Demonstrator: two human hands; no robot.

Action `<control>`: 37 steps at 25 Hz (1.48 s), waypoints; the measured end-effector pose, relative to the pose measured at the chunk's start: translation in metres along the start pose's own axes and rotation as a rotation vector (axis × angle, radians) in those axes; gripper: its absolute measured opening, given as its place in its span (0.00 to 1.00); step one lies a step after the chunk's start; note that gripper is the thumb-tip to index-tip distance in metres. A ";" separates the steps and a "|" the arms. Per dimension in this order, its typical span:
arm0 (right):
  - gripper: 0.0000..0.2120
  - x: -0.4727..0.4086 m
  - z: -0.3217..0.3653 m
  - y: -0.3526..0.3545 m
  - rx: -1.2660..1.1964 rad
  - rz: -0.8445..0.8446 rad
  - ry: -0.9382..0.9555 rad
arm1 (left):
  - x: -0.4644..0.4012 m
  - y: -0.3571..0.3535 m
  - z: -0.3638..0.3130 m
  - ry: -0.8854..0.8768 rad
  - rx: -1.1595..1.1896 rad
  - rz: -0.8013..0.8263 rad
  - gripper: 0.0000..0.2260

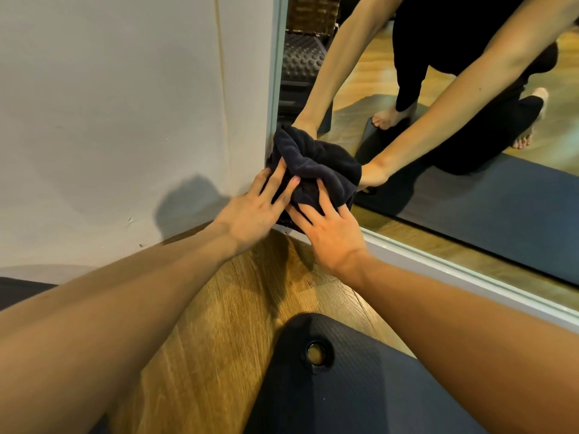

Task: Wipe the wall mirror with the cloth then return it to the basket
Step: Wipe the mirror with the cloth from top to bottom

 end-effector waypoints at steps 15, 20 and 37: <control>0.40 0.090 -0.098 -0.055 0.119 0.100 0.048 | -0.051 -0.013 -0.120 -0.097 0.072 0.052 0.41; 0.39 0.130 -0.140 -0.074 0.126 0.073 0.072 | -0.073 -0.002 -0.177 -0.180 0.103 -0.002 0.38; 0.33 0.341 -0.376 -0.155 0.099 0.075 -0.084 | -0.192 0.051 -0.475 -0.758 -0.105 -0.128 0.31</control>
Point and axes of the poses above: each hand's wrist, its own x-axis away from the middle knuckle, its own y-axis out of the back of the hand, z = x × y, the point moved 10 cm from there along -x, towards the middle knuckle, and after that the axes turned 13 degrees about -y, right-handed, at the moved point
